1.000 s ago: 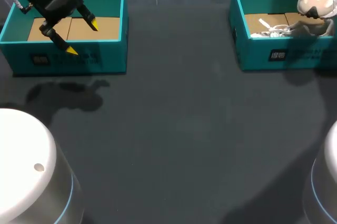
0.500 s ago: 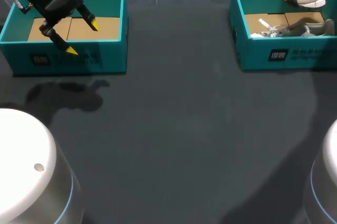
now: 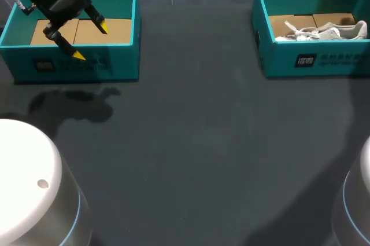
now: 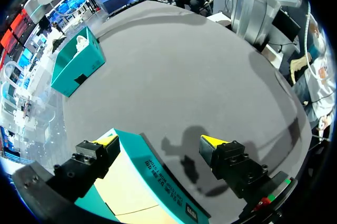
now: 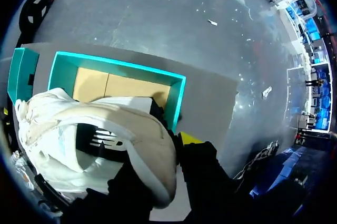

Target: Take the shoe out of the shoebox, open the shoe tongue, remove and reinsert the insole, then place the shoe into the shoebox

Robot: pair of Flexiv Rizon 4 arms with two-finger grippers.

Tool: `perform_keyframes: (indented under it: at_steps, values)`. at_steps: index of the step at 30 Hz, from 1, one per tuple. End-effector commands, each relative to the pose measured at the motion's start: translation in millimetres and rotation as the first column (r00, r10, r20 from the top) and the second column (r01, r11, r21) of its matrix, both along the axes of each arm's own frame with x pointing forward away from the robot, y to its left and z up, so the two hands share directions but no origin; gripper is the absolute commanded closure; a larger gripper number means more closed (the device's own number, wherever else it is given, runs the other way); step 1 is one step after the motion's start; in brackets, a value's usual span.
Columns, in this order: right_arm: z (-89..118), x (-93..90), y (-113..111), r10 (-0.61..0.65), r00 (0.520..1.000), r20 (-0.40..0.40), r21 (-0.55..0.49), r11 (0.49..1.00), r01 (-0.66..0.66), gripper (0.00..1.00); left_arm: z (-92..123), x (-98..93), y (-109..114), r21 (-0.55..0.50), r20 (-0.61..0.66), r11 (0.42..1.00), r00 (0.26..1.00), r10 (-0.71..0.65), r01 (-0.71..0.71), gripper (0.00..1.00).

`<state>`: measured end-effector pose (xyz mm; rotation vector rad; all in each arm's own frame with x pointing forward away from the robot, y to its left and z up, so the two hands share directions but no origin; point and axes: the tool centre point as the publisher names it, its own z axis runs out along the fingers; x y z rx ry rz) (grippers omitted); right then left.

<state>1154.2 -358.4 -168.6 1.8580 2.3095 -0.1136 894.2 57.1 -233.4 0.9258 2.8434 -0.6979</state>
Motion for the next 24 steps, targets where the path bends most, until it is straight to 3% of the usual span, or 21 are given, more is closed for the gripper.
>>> perform_keyframes:
  at_steps: [1, 6, 18, 24]
  values:
    - [0, -11.4, 4, -0.002, 0.999, 0.035, -0.019, 1.000, 0.003, 1.00, 0, 0.4, 0, 0.002, -0.001, 1.000, 1.000, -0.001, 0.001, 0.00]
    - [-2, -11.6, 6, -0.005, 1.000, 0.029, -0.053, 0.999, 0.006, 1.00, 0, 0.4, 0, 0.002, -0.001, 1.000, 1.000, -0.001, 0.001, 0.00]
    - [-13, -26.4, 14, -0.197, 0.963, 0.183, -0.116, 0.969, 0.220, 1.00, 0, 0.4, 0, 0.002, -0.001, 1.000, 1.000, -0.001, 0.001, 0.00]
    - [-13, -26.4, 14, -0.197, 0.963, 0.183, -0.116, 0.969, 0.220, 1.00, 0, 0.4, 0, 0.002, -0.001, 1.000, 1.000, -0.001, 0.001, 0.00]
